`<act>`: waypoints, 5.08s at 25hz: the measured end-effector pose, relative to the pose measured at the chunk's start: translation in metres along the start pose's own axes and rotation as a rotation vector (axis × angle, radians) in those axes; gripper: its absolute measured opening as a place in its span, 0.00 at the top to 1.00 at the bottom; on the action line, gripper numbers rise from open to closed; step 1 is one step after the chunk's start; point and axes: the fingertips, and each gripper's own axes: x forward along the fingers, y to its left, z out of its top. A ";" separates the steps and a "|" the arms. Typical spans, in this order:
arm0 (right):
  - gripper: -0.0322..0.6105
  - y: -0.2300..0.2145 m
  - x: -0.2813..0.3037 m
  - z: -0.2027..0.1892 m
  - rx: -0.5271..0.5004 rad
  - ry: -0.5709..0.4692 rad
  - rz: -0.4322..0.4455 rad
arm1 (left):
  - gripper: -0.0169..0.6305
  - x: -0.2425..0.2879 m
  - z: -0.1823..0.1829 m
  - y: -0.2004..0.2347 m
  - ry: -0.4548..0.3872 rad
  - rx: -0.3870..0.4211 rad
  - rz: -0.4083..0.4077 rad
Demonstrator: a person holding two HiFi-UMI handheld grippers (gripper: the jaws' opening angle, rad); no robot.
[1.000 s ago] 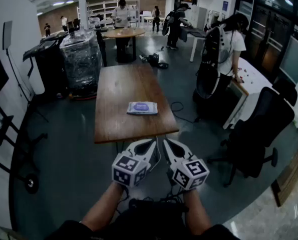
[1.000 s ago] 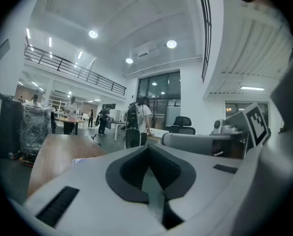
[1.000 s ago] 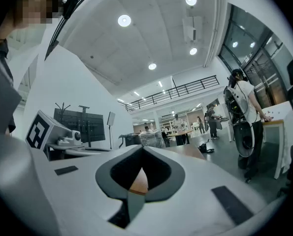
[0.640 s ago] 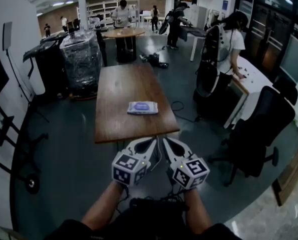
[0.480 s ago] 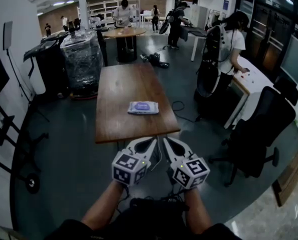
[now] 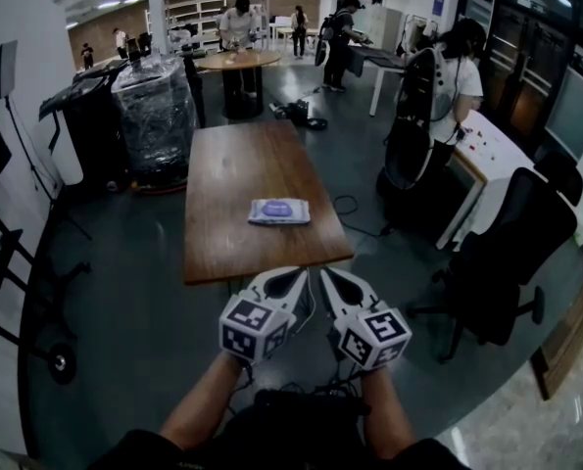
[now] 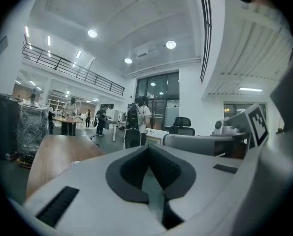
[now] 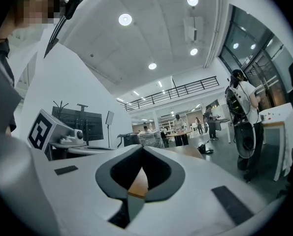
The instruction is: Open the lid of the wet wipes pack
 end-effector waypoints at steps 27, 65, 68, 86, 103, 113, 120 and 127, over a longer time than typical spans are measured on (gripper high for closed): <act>0.93 -0.036 0.102 -0.002 -0.028 0.020 -0.046 | 0.96 0.043 0.003 0.097 0.020 -0.011 -0.028; 0.93 -0.184 0.271 -0.083 -0.011 0.291 0.044 | 0.96 0.183 -0.084 0.272 0.265 -0.027 0.144; 0.93 -0.194 0.287 -0.097 -0.008 0.329 -0.007 | 0.97 0.197 -0.096 0.290 0.281 -0.041 0.091; 0.93 -0.264 0.352 -0.199 -0.096 0.572 -0.126 | 0.89 0.269 -0.167 0.346 0.437 0.108 -0.090; 0.93 -0.282 0.355 -0.252 -0.099 0.764 -0.117 | 0.52 0.281 -0.213 0.343 0.627 0.400 -0.363; 0.93 -0.283 0.353 -0.256 -0.112 0.766 -0.111 | 0.52 0.286 -0.223 0.342 0.667 0.533 -0.410; 0.93 -0.282 0.354 -0.255 -0.126 0.747 -0.105 | 0.55 0.287 -0.221 0.346 0.727 0.366 -0.449; 0.93 -0.285 0.354 -0.256 -0.126 0.752 -0.102 | 0.56 0.291 -0.211 0.348 0.703 0.159 -0.480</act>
